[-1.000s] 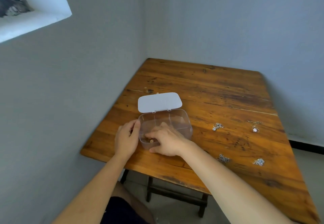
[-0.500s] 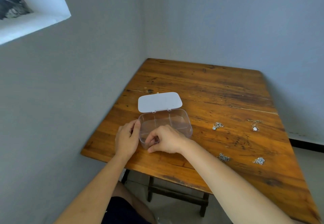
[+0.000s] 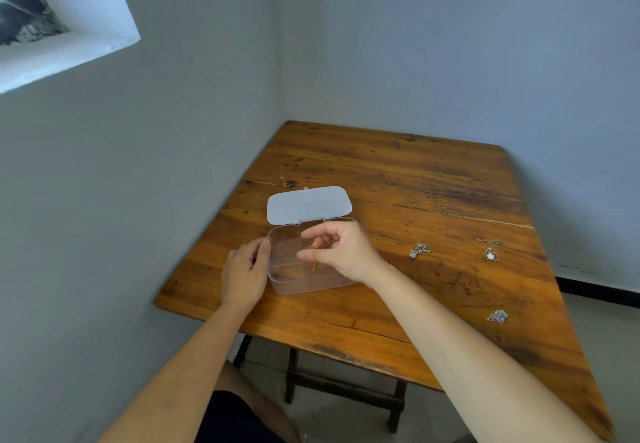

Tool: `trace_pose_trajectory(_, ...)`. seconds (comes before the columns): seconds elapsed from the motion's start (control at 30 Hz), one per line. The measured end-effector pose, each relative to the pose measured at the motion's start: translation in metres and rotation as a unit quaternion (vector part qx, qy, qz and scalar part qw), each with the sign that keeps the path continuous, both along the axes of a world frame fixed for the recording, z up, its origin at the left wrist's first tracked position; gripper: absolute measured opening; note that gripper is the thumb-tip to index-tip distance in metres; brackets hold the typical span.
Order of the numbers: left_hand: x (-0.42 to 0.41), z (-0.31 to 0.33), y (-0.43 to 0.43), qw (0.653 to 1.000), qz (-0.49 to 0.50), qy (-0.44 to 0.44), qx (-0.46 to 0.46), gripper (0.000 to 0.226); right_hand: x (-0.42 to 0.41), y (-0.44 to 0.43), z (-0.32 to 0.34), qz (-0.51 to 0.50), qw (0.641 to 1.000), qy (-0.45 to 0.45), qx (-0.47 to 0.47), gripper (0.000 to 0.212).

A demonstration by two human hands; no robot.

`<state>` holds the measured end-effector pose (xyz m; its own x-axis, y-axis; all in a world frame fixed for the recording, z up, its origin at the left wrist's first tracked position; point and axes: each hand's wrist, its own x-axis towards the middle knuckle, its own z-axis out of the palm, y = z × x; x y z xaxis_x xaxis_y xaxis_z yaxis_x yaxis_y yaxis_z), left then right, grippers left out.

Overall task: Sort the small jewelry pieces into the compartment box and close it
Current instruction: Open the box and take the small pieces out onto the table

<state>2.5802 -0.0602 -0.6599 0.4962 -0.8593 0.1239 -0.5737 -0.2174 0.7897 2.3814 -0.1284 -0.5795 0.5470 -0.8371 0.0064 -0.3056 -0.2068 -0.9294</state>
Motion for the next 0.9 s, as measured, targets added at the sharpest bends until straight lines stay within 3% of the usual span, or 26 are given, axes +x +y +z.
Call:
trace_pose_trajectory(0.1,0.001,0.000,0.001,1.000,0.001,0.007,0.008,0.052,-0.014,-0.002,0.017,-0.049,0.998,-0.047,0.007,0.032)
trace_pose_trajectory(0.23,-0.002,0.011,0.001,0.999,-0.017,-0.002,0.030,0.045,-0.037,-0.004,0.042,-0.102,0.990,-0.099,-0.001,0.033)
trace_pose_trajectory(0.33,-0.007,0.026,-0.002,0.999,-0.040,-0.008,0.035,0.057,-0.056,-0.006,0.052,-0.139,0.984,-0.109,-0.013,0.033)
trace_pose_trajectory(0.53,-0.044,0.055,-0.017,0.993,-0.030,-0.116,0.006,0.062,-0.111,-0.004,0.046,-0.212,0.974,-0.076,-0.033,0.029)
trace_pose_trajectory(0.7,-0.113,0.074,-0.028,0.985,-0.112,-0.086,-0.096,0.061,-0.169,-0.005,0.024,-0.279,0.959,-0.032,-0.031,0.024)
trace_pose_trajectory(0.9,-0.193,0.059,-0.021,0.964,-0.237,-0.085,-0.081,0.061,-0.218,0.002,-0.006,-0.345,0.938,0.017,-0.019,0.021)
